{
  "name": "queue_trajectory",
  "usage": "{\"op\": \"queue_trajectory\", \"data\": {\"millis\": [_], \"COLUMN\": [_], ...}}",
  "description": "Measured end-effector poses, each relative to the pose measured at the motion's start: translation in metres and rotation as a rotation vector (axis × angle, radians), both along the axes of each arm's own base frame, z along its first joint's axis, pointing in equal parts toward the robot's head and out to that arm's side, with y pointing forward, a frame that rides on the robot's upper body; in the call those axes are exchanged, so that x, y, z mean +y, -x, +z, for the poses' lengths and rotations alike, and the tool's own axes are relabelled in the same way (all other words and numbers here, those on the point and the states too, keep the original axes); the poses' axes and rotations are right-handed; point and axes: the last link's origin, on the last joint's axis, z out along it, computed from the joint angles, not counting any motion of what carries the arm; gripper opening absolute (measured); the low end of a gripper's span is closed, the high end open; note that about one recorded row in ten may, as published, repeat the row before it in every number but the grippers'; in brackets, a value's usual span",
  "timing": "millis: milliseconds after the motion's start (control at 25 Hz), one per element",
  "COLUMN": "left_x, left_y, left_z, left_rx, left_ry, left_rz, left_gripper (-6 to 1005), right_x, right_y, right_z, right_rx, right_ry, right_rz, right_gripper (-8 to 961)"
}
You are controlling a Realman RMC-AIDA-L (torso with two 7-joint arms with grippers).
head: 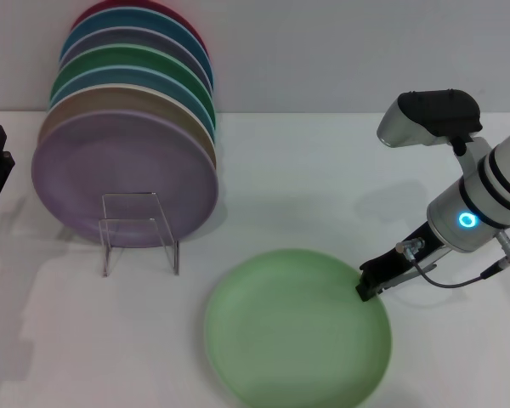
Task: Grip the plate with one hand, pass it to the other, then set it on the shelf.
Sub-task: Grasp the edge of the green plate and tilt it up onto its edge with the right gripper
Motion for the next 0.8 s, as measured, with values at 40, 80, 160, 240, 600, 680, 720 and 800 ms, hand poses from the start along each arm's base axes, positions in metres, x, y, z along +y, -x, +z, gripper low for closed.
{"op": "queue_trajectory", "data": {"millis": [40, 80, 160, 240, 600, 680, 720, 800], "left_x": [0.0, 0.0, 0.0, 0.0, 0.004, 0.005, 0.006, 0.007], "left_y": [0.0, 0.0, 0.0, 0.0, -0.011, -0.015, -0.021, -0.025], "left_z": [0.0, 0.0, 0.0, 0.0, 0.003, 0.005, 0.008, 0.009], "left_rx": [0.0, 0.0, -0.001, -0.001, -0.019, -0.03, -0.05, -0.061], "left_ry": [0.0, 0.0, 0.0, 0.0, -0.023, -0.035, -0.054, -0.061], "left_rz": [0.001, 0.001, 0.0, -0.001, -0.047, -0.063, -0.087, -0.105], "left_gripper": [809, 809, 809, 809, 810, 810, 810, 810], "right_x": [0.0, 0.0, 0.001, 0.002, -0.006, -0.011, -0.018, -0.021], "right_y": [0.0, 0.001, 0.001, 0.002, 0.023, 0.029, 0.031, 0.029], "right_z": [0.0, 0.001, 0.002, 0.003, 0.027, 0.036, 0.046, 0.05], "right_rx": [0.0, 0.001, 0.002, 0.004, 0.087, 0.153, 0.239, 0.275], "right_ry": [0.0, -0.003, -0.009, -0.014, -0.12, -0.172, -0.246, -0.282], "right_rz": [0.001, 0.004, 0.013, 0.027, 0.249, 0.314, 0.385, 0.415], "right_gripper": [55, 41, 25, 20, 10, 9, 9, 9]}}
